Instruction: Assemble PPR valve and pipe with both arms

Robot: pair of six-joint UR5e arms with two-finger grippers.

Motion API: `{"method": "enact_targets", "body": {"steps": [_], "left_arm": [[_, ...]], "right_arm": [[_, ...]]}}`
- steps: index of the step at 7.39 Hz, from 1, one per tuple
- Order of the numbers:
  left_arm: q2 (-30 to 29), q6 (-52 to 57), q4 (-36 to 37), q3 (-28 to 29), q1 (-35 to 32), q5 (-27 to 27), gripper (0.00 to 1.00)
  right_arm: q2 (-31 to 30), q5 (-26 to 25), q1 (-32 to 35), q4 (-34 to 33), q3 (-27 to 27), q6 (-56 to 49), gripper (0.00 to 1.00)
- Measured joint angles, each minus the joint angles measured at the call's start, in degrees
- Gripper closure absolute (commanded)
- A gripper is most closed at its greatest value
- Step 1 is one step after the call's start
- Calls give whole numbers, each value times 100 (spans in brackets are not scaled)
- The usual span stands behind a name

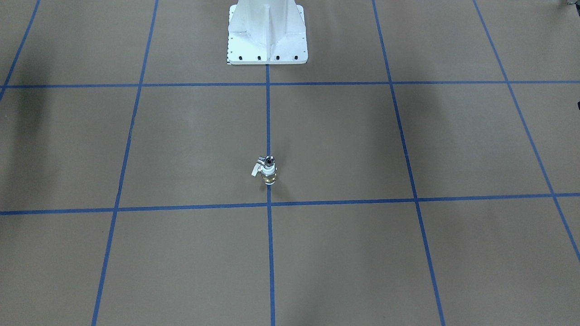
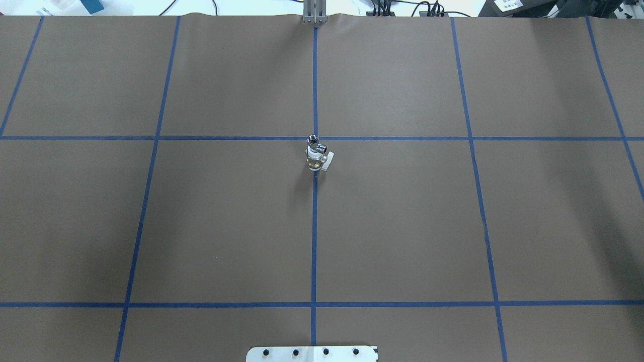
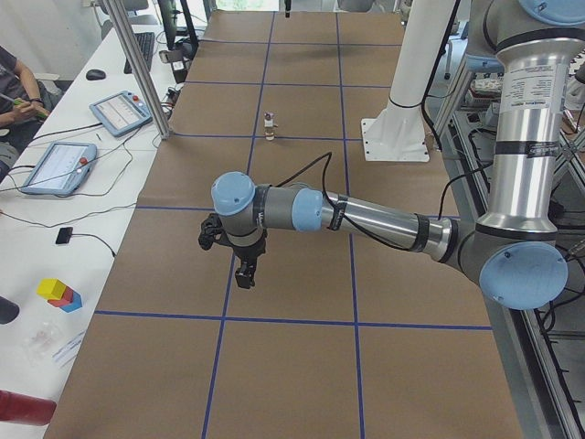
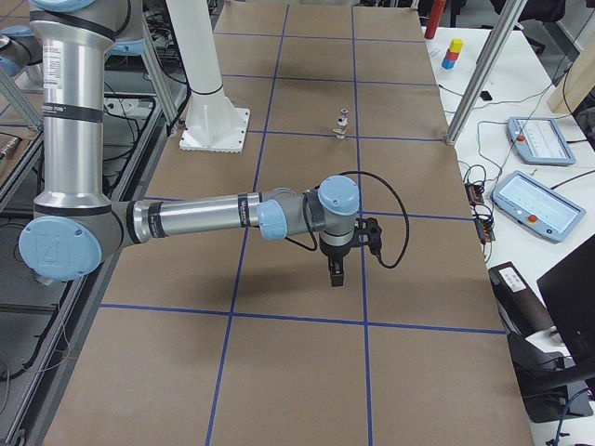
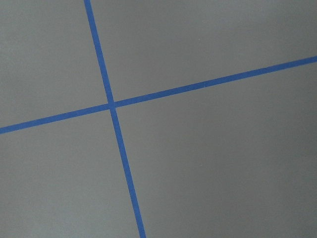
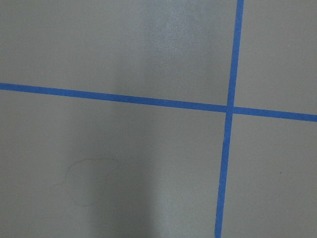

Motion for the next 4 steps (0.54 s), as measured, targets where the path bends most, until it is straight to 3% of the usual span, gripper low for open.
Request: {"method": "enact_targets", "body": {"steps": [4], "left_arm": [[395,20,-848,268,-74,4,0]], "right_arm": [[-144,121,71,-94,69,21,0]]}}
